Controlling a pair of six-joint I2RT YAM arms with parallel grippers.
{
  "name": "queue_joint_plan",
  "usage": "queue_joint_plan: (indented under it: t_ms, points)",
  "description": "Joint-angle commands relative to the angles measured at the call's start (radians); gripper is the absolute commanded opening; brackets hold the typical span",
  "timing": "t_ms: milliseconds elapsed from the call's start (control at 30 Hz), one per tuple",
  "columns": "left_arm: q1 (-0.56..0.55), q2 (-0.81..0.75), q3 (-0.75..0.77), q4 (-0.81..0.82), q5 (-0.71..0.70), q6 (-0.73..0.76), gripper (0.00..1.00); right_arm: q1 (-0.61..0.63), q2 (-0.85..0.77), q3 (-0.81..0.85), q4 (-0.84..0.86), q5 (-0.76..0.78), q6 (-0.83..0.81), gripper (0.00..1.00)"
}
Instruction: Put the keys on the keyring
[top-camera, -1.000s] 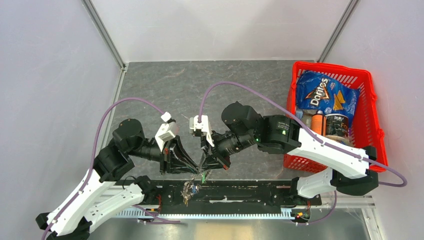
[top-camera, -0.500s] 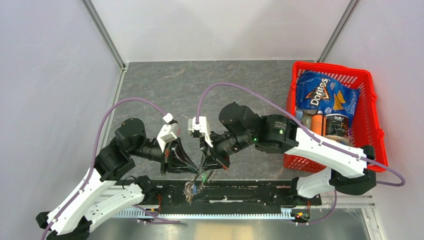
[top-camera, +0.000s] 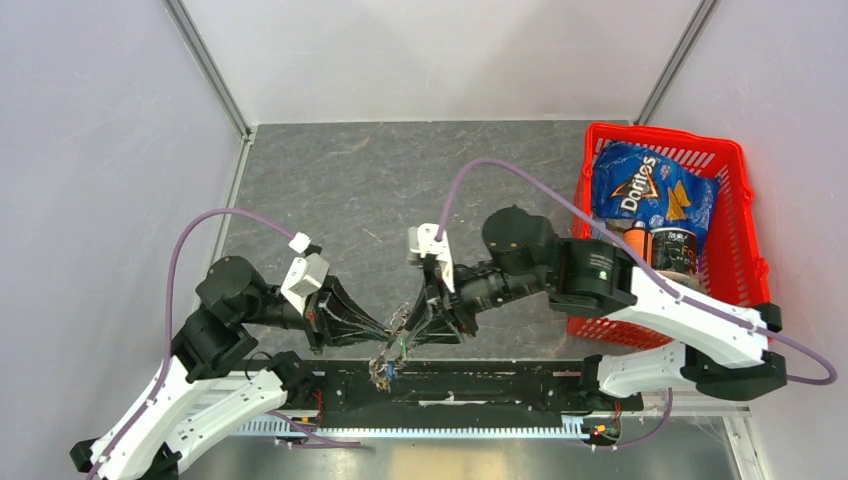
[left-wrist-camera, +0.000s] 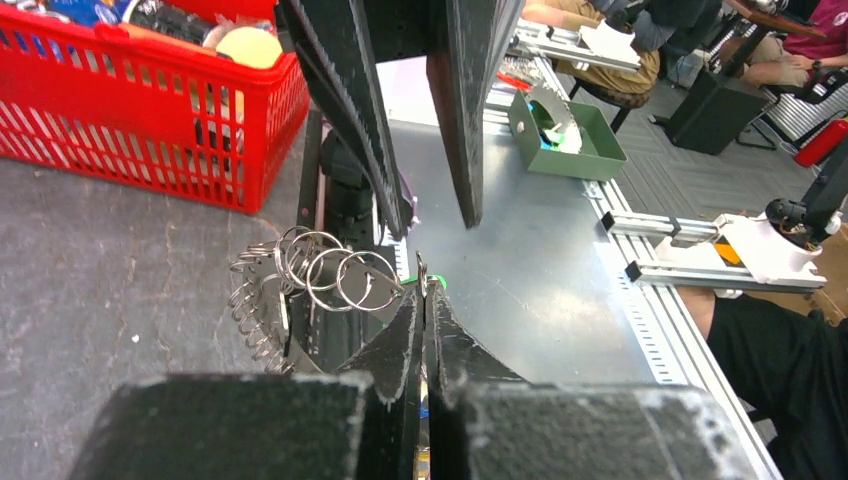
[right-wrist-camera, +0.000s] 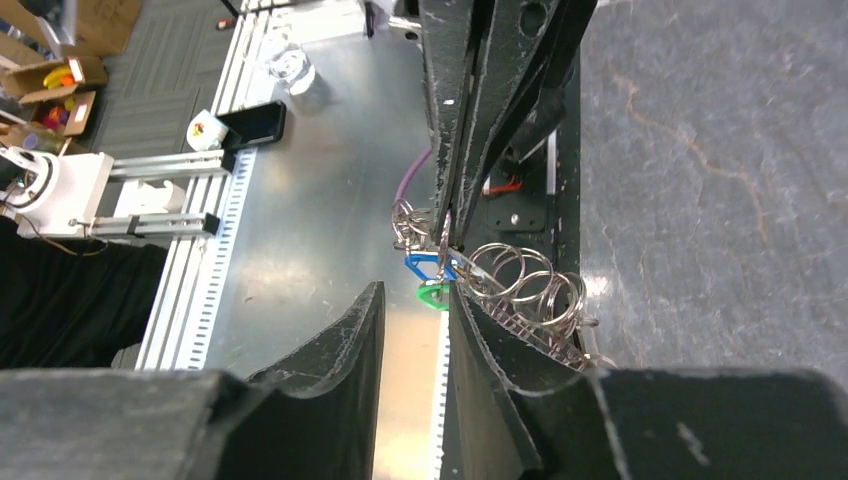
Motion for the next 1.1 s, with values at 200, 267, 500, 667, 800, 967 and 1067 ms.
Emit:
queue_joint_plan:
  t_ms: [200,267,500,667,800,967,1067]
  points:
    - [0.0,-0.036,-0.038,0.271,-0.03,-0.13,0.02,0.004,-0.078,-0.037,0.158,0.027,0.034,0.36]
    - [0.0,-0.041,-0.042,0.284,-0.039,-0.135,0.02,0.004,-0.072,-0.033,0.158,0.023,0.036,0.36]
    - [0.0,-0.05,-0.057,0.341,-0.054,-0.161,0.02,0.004,-0.055,-0.027,0.158,0.012,0.037,0.33]
    - [0.0,-0.049,-0.055,0.353,-0.063,-0.164,0.02,0.004,-0.049,-0.023,0.152,0.012,0.035,0.3]
    - [0.0,-0.048,-0.058,0.366,-0.072,-0.169,0.02,0.004,-0.047,-0.021,0.149,0.012,0.033,0.18]
    - [0.001,-0.057,-0.063,0.381,-0.104,-0.178,0.02,0.006,-0.047,-0.016,0.146,0.009,0.031,0.0]
    - [0.001,-0.064,-0.069,0.424,-0.126,-0.192,0.02,0.007,-0.047,-0.019,0.149,0.009,0.03,0.0]
